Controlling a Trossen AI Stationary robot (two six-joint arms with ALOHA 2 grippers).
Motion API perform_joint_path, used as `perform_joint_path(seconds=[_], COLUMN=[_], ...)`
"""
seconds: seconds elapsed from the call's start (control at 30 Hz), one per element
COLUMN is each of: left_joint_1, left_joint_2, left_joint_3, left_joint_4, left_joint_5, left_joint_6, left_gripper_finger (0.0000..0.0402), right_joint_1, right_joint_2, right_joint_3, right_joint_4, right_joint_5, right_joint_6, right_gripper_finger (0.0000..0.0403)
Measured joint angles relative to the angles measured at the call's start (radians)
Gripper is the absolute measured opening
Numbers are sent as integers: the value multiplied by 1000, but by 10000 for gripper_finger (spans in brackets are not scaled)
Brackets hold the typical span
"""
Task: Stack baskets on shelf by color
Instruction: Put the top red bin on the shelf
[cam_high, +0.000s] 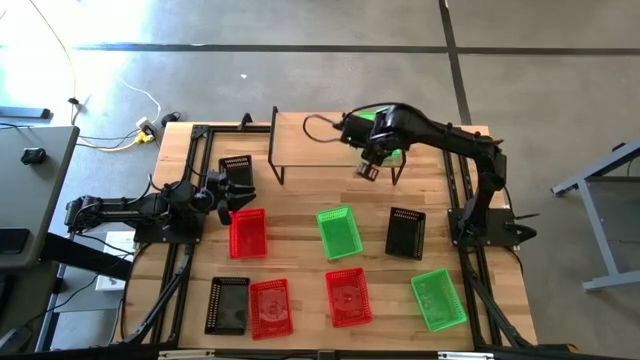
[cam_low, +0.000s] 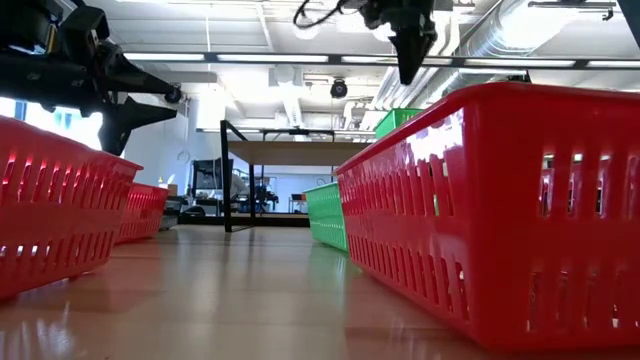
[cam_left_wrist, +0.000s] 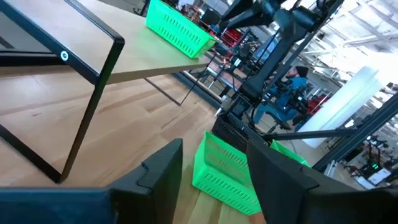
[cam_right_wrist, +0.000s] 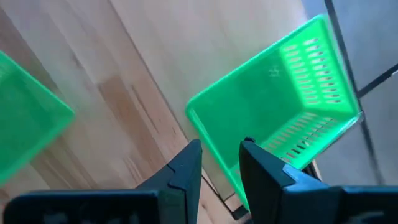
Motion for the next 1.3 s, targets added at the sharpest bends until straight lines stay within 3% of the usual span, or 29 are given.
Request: perform_joint_path(seconds=[0.2,0.5,0.67,0.93,1.1,1.3], left_joint_1=[-1,-1,-1,-1,-13,-93], left_joint_2=[0,29,122,320,424,523], left_joint_3=[60,281,418,604,643,643], left_joint_4=[4,-146,-296,-557,-657,-728], left_joint_5=[62,108,167,373,461,463], left_joint_6=[-66,120,136,121,121,120], left_gripper_finger=[196,174,170,170,170,170], right_joint_1=[1,1,1,1,1,1], right_joint_2=[0,0,0,0,0,0], right_joint_3=[122,274,313,322,322,322], right_joint_4=[0,1,1,0,0,0], right_joint_5=[-37,-36,-78,-81,-80,-80], right_joint_6=[45,65,72,94,104,107], right_gripper_finger=[92,92,92,92,92,92])
